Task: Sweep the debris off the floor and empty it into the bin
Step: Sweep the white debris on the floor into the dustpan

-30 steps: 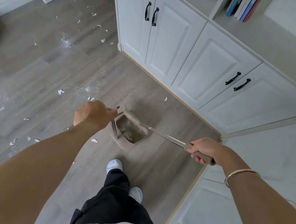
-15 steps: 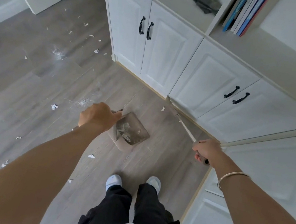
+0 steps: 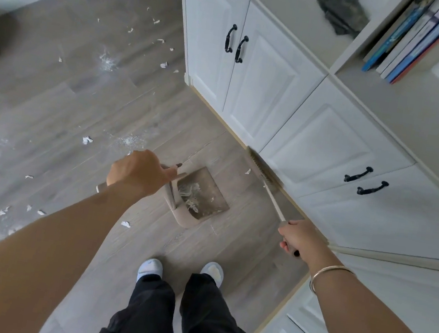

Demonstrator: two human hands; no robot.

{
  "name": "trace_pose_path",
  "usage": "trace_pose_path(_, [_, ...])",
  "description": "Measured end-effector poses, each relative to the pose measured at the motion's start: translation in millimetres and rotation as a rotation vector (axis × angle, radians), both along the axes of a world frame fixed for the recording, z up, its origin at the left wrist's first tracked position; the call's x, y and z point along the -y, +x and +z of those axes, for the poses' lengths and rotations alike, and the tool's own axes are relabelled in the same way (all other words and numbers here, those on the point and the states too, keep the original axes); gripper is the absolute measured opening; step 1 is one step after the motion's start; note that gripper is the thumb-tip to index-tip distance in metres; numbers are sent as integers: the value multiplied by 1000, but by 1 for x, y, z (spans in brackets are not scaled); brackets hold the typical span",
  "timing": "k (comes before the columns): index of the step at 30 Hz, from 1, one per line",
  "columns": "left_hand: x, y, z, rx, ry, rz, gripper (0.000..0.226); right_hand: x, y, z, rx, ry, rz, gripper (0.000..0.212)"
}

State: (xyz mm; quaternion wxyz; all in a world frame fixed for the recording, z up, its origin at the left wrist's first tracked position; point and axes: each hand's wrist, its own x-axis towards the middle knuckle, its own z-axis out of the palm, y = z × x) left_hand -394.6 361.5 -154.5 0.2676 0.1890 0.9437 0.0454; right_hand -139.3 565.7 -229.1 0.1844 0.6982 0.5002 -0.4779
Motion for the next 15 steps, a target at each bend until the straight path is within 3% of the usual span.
trace_pose_path(5, [-5, 7, -2, -39, -22, 22, 52, -10, -22, 9, 15, -107, 190, 17])
trace_pose_path(9, [-9, 10, 3, -31, -32, 21, 53, -21, -38, 33, 5, -229, 384, 30])
trace_pose_path(15, [-7, 9, 12, -4, 0, 93, 46, -33, -49, 71, -68, -325, 346, 29])
